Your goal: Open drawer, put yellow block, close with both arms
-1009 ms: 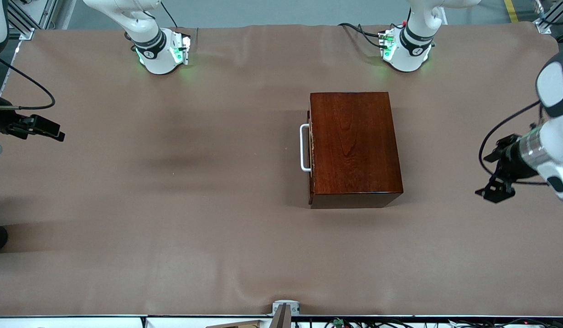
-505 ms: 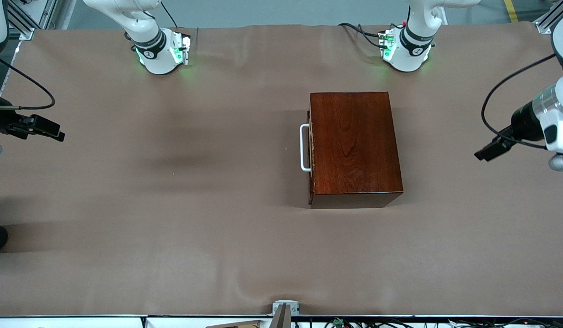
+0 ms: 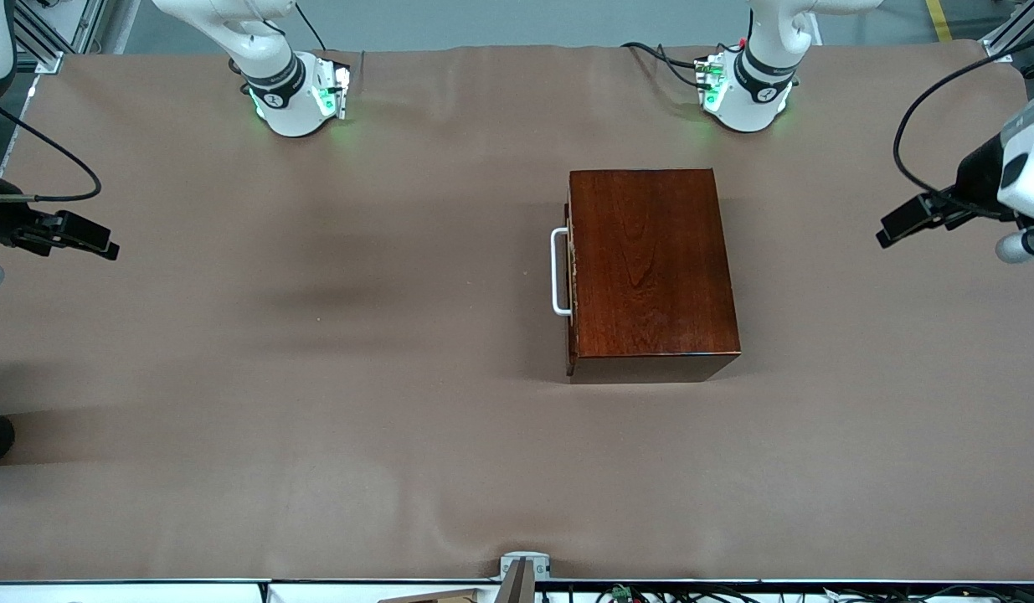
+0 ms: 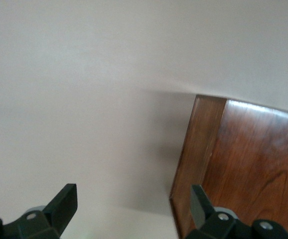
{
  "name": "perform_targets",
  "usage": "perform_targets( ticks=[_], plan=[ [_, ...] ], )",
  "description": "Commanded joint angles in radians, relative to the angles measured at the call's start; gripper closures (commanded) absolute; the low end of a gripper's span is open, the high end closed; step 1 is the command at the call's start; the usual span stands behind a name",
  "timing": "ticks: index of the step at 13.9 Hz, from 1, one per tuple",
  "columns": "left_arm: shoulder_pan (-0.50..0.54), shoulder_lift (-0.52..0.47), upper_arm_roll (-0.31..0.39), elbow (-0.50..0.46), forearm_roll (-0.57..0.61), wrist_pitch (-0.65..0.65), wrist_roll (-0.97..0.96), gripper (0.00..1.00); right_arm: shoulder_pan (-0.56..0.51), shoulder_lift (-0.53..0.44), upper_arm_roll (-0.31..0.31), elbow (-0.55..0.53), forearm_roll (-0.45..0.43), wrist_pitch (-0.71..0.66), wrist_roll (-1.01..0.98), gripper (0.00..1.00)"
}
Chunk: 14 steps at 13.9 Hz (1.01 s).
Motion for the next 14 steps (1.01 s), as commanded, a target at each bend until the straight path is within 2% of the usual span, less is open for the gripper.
perform_targets(
  ticks=[1,3,6,14],
  plan=[
    [0.028,-0.004,-0.012,0.037,0.001,-0.038,0.117,0.0,-0.009,-0.006,0.009,0.004,-0.004,-0.009,-0.006,0.0],
    [0.071,0.004,-0.051,0.072,0.018,-0.054,0.146,0.0,-0.009,-0.006,0.009,0.004,-0.004,-0.009,-0.006,0.0],
    [0.08,0.035,-0.111,0.121,0.116,-0.12,0.149,0.0,-0.009,-0.006,0.009,0.004,-0.004,-0.009,-0.006,0.0],
    [0.1,0.032,-0.114,0.126,0.059,-0.228,0.246,0.0,-0.009,-0.006,0.009,0.004,-0.004,-0.009,-0.006,0.0]
  ],
)
